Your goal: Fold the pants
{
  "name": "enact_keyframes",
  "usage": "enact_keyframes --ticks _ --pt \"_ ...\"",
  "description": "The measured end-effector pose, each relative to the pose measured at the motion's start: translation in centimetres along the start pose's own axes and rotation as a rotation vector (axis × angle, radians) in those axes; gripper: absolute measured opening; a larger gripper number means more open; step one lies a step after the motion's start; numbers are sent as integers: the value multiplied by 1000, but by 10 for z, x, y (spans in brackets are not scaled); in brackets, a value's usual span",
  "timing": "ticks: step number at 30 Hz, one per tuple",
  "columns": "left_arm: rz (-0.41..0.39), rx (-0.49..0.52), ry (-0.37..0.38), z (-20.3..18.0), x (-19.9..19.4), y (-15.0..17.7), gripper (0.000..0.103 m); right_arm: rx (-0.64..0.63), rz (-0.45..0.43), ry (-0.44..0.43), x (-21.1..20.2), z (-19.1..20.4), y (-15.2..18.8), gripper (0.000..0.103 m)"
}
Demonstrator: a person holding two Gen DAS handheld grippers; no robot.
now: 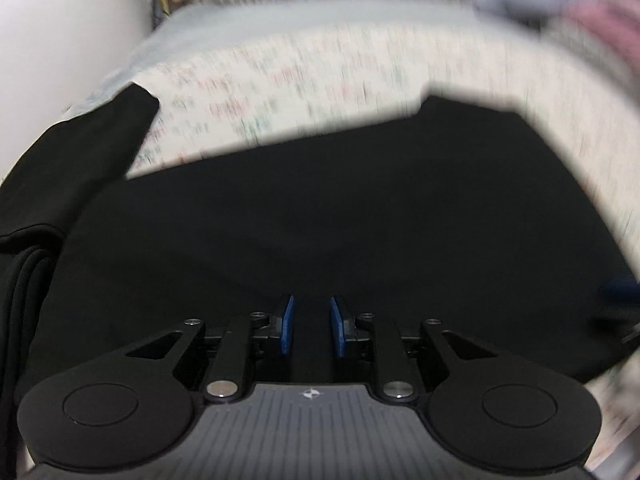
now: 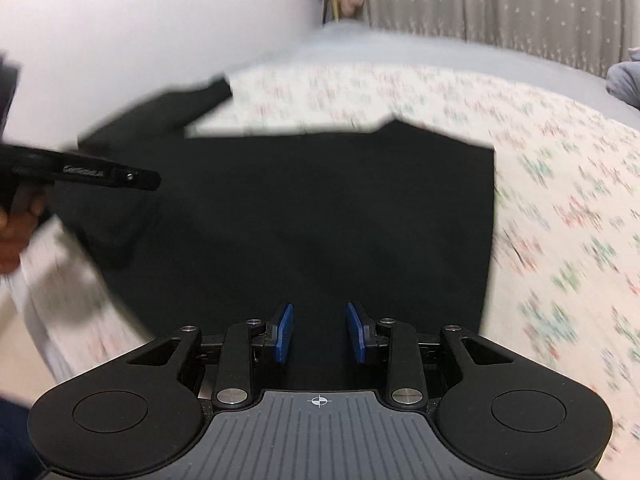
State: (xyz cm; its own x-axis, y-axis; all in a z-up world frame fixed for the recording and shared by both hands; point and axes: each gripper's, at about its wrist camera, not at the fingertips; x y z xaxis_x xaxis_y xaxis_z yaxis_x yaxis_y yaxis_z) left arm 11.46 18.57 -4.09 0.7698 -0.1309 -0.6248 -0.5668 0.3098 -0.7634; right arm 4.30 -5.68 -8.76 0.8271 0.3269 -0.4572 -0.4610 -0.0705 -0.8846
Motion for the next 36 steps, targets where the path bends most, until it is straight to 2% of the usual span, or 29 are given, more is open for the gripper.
enact_keyframes --ticks 2,5,9,12,15,17,19,25,28,32,36 --pt "-3 21 -9 1 -3 4 31 -89 8 -8 -12 -1 14 30" --pt "7 -18 -23 12 -7 8 31 -243 4 -17 -28 7 32 30" --pt "16 -51 -68 19 -15 8 30 -227 -6 -17 -40 5 41 30" --pt "-19 -38 -114 15 -33 5 30 -226 -14 -8 -43 10 46 30" --pt "-130 15 -40 -11 -64 -1 30 -208 5 -40 -58 11 50 30" --pt "-164 50 25 -30 -75 -1 30 -177 24 -52 -65 5 48 30" --pt "-143 91 47 -46 -73 2 30 -103 40 -65 -74 -4 43 30" --pt "-8 137 39 -57 -44 24 31 172 -50 -55 -96 -51 30 30" --pt "7 79 66 -46 -46 23 31 369 -49 -52 -87 -85 36 32" --pt "15 63 72 -39 -39 24 31 713 -18 -145 -64 -116 62 32" --pt "17 67 69 -40 -40 27 31 850 -35 -186 -51 -122 71 29"
Point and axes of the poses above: each gripper's, at about its wrist camera, not at the fingertips, and x roughly the way its jaws point, z to its left, y to its underside, and after that the axes turned 15 degrees about -z, right-handed
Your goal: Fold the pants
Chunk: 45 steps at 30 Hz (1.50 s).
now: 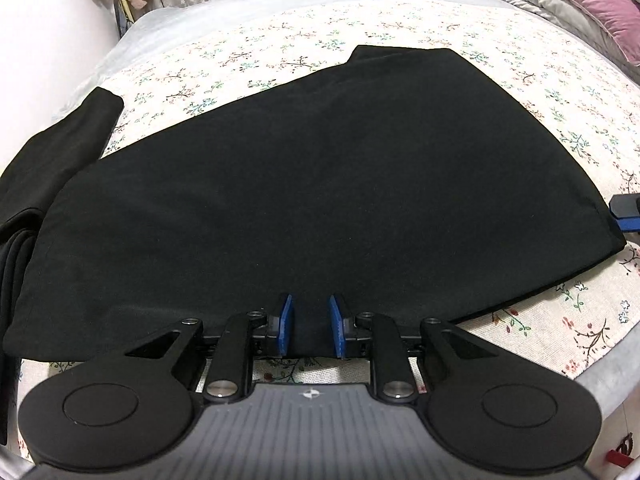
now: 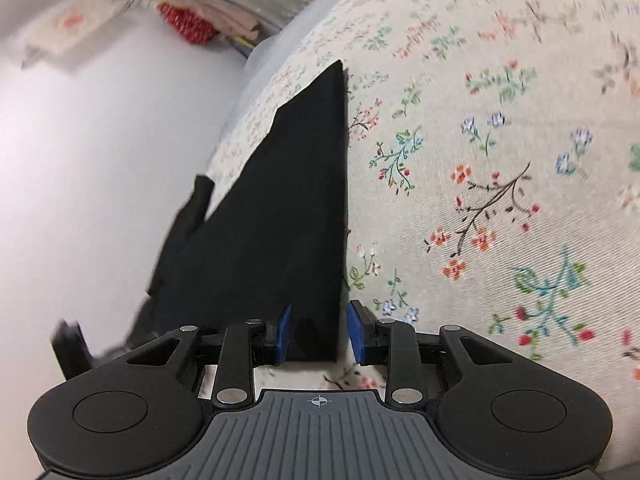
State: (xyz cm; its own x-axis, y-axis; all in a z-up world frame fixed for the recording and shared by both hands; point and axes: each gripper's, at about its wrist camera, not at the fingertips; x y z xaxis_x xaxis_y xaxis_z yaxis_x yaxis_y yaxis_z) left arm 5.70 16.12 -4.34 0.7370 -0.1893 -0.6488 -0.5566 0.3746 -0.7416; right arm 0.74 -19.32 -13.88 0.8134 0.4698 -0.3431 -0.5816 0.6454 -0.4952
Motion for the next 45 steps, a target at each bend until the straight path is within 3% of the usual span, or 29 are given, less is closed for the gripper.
enact_keyframes --ticks 4,8,11,13,17,21,26,29,33,38,39,40,41,42,45 --pt "0 3 0 3 4 -3 31 76 -5 -41 6 -9 3 29" --pt "1 1 2 3 5 -2 31 71 -22 -46 11 -8 8 22" --pt "3 0 -3 4 4 -4 34 90 -45 -29 17 -9 13 5" --pt "1 3 -20 3 2 -8 34 68 -67 -12 17 -7 17 1" --pt "-83 -30 -7 -1 -9 -33 34 -16 -101 28 15 7 23 1" --pt "-146 -64 61 -32 -8 -66 34 26 -111 26 12 3 24 2" --pt "-157 -42 127 -100 21 -103 41 69 -106 -5 7 -6 23 7" --pt "-159 -9 86 -140 46 -121 56 32 -111 -4 7 -2 26 7" --pt "-126 -43 23 -173 83 -142 57 -5 -133 -7 7 -1 31 7" --pt "-33 83 -159 -214 127 -146 58 -16 -130 -12 6 -2 31 5" --pt "-35 104 -197 -217 130 -146 50 -29 -128 -5 7 -1 31 3" --pt "-38 125 -216 -218 131 -147 27 -40 -125 2 8 0 31 1" --pt "-27 129 -225 -219 133 -148 19 -49 -123 6 8 1 31 1" --pt "-18 118 -233 -220 135 -150 12 -53 -122 9 9 3 30 1" --pt "-26 40 -222 -214 132 -159 9 -64 -128 17 6 6 27 1"
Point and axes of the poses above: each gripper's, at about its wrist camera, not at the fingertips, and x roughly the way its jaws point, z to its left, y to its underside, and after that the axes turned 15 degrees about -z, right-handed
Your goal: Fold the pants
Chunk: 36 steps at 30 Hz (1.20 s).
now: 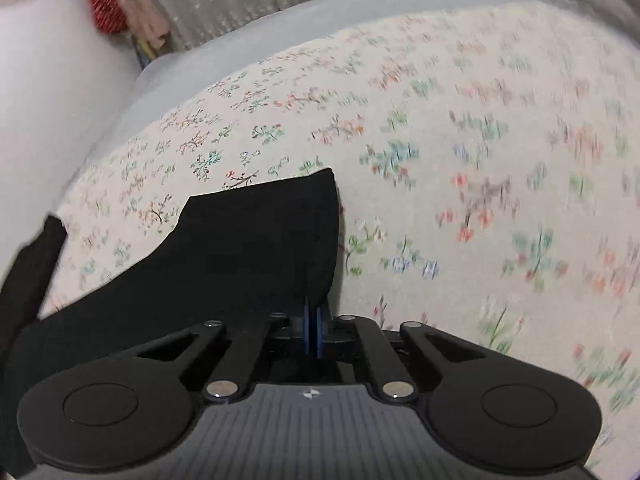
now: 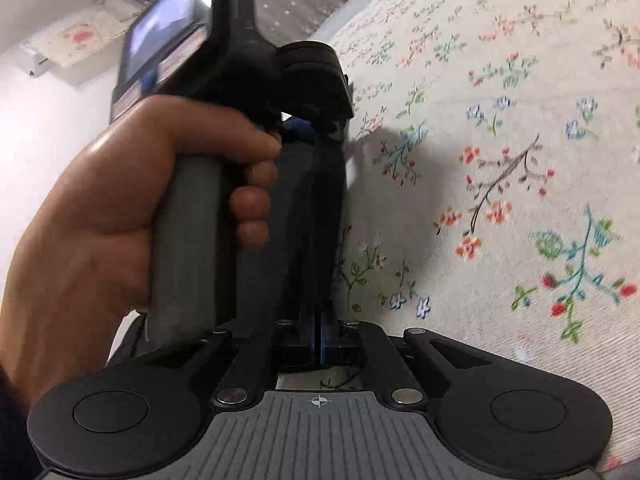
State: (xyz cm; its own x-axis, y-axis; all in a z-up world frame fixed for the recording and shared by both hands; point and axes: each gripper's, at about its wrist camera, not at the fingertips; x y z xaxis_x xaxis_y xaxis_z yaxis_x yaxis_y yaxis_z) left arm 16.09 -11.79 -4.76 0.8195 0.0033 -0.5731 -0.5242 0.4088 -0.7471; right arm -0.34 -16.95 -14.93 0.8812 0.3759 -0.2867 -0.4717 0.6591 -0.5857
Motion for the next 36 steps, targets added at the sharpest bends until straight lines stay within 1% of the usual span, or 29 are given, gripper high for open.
enact_keyframes --ticks 2,4,5,8,10,12,15,17,18,19,20,22,24,26,28,29,31,32,33,34,35,36 --pt "-18 -84 24 6 -8 -15 9 2 -7 -7 -5 0 -9 1" --pt "-50 -140 49 1 -21 -36 9 -14 -26 -20 -16 1 -23 1" --pt "-66 -165 73 -5 -27 -47 9 -33 -44 -24 -24 2 -33 1" --pt "-112 -200 161 -37 -45 -75 9 -101 -92 -3 -54 2 -69 1" --pt "-145 -203 221 -65 -56 -89 9 -161 -100 37 -74 -3 -96 1" --pt "-154 -214 275 -98 -61 -99 9 -215 -106 90 -97 -14 -126 1" --pt "-140 -244 349 -148 -66 -105 9 -277 -83 177 -124 -38 -161 1" --pt "-131 -256 372 -176 -64 -104 9 -295 -64 234 -141 -60 -179 1" --pt "-112 -263 387 -189 -62 -102 9 -292 -66 253 -150 -74 -186 1" --pt "-87 -274 401 -200 -60 -99 9 -280 -71 266 -157 -87 -189 1" --pt "-77 -280 399 -210 -58 -96 9 -245 -71 289 -163 -106 -192 1" --pt "-96 -257 363 -224 -57 -93 10 -137 -48 352 -167 -137 -199 2" --pt "-77 -275 365 -229 -52 -91 10 -118 -44 359 -170 -147 -202 2" --pt "-67 -294 395 -226 -46 -91 12 -96 -41 358 -170 -154 -203 2" --pt "-74 -306 440 -223 -49 -93 20 -64 -39 354 -172 -159 -204 2" --pt "-85 -322 458 -215 -51 -94 23 -53 -39 350 -174 -162 -204 2" --pt "-128 -332 493 -205 -63 -96 38 -47 -36 348 -177 -166 -205 2" --pt "-153 -329 506 -195 -68 -97 42 -40 -35 347 -177 -167 -205 2" --pt "-171 -330 511 -184 -73 -98 48 -32 -36 346 -176 -170 -205 2" --pt "-184 -337 514 -172 -77 -97 52 -21 -37 345 -177 -172 -206 3" --pt "-193 -346 514 -157 -82 -93 53 -10 -40 347 -176 -175 -207 3" --pt "-192 -354 497 -141 -85 -87 54 -1 -43 349 -173 -176 -205 4"
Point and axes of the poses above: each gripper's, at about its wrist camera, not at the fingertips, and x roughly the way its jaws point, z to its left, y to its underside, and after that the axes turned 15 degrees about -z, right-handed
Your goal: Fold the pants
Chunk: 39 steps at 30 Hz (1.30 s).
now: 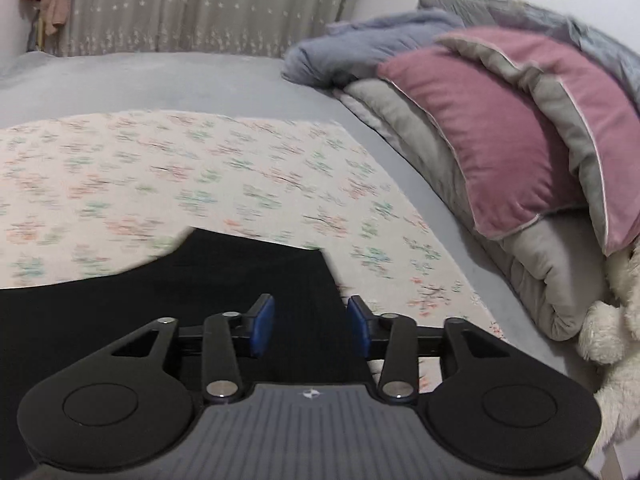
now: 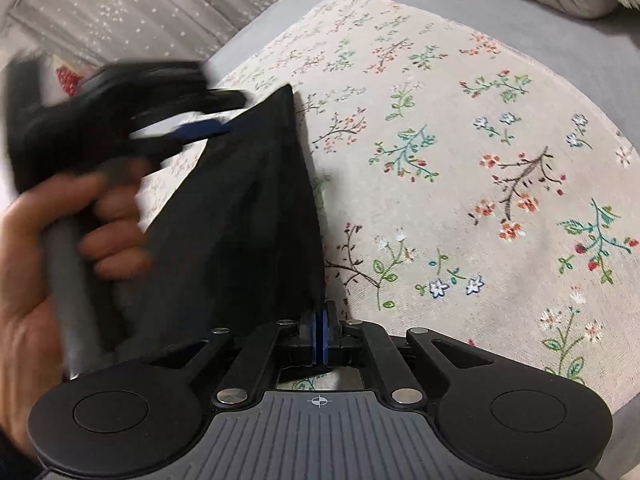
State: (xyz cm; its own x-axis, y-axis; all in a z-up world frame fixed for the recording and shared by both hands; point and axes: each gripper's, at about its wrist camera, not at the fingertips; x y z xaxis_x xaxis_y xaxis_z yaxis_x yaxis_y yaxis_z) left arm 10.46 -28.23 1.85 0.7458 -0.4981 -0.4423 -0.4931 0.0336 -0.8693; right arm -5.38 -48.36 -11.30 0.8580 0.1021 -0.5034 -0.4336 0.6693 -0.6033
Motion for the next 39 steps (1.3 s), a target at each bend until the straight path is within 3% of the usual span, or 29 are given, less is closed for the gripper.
enact_keyframes --ticks 5,10,13,24,39 --pt "47 -27 -150 67 -37 34 54 53 -15 6 5 -6 -2 5" --pt "62 -66 -186 101 -62 84 54 88 -32 9 4 -8 0 7" --pt "14 5 -201 92 -79 97 54 107 -45 10 0 -10 2 7" --pt "-5 122 -206 77 -119 132 55 125 -88 -3 -14 -18 15 8" --pt "11 101 -250 73 -124 140 55 158 -107 -33 -22 -25 19 12"
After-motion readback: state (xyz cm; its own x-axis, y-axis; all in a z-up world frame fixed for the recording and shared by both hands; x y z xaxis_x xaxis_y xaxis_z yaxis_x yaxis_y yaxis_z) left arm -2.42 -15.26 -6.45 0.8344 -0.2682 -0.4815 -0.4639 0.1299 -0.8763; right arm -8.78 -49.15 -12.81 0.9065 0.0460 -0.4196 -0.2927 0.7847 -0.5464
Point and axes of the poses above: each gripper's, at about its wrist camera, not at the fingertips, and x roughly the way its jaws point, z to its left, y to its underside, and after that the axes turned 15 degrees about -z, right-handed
